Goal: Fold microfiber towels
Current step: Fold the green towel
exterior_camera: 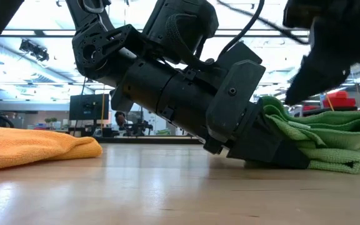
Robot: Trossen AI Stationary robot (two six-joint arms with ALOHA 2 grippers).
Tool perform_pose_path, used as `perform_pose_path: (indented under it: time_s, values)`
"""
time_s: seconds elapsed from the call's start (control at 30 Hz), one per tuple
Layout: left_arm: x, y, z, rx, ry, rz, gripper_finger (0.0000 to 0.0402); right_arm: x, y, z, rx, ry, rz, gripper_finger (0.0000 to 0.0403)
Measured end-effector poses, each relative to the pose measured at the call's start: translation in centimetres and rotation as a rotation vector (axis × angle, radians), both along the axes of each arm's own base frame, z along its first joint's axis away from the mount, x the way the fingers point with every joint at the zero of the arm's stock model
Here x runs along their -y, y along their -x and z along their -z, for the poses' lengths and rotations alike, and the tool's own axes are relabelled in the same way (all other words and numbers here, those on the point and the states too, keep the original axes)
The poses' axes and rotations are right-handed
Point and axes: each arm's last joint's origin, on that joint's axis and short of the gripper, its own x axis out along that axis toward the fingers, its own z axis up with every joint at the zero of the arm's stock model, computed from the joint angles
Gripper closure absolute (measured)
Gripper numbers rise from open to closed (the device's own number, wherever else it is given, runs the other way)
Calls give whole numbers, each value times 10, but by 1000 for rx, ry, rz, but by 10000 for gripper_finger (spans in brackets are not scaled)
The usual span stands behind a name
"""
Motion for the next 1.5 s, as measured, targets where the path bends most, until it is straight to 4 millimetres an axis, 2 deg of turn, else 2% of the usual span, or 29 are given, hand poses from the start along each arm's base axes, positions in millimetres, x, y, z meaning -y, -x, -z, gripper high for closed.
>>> perform_pose_path:
  time_s: [0.23,0.33,0.43,0.57,0.7,0.87,1.03,1.13,1.23,1.37,1.5]
  values:
    - [-2,0,0,-1,2,-2,381,-9,-16,42,-59,-14,-9,190]
    - [-2,0,0,-2,5,-3,377,-4,-20,46,-84,-43,2,190]
    - [-2,0,0,-2,5,-4,376,0,-18,36,-93,-74,-11,190]
    - [-2,-1,0,-1,4,-5,384,1,-11,12,-41,-95,-11,190]
    - [-2,-1,0,-1,5,-5,388,8,-5,1,-20,-38,22,190]
    - [-2,-1,0,-1,4,-5,380,15,-13,6,6,51,55,190]
    - [-2,-1,0,-1,5,-6,373,12,-28,30,-31,1,17,190]
    - [-2,-1,0,-1,7,-9,374,11,-28,35,-45,-7,22,190]
    - [-2,-1,0,-1,6,-8,380,12,-25,30,-56,-23,13,190]
    - [-3,-1,0,-1,4,-8,385,14,-16,7,-24,-56,14,190]
    - [-3,-1,0,-2,3,-7,380,9,-3,-8,-15,-47,-11,190]
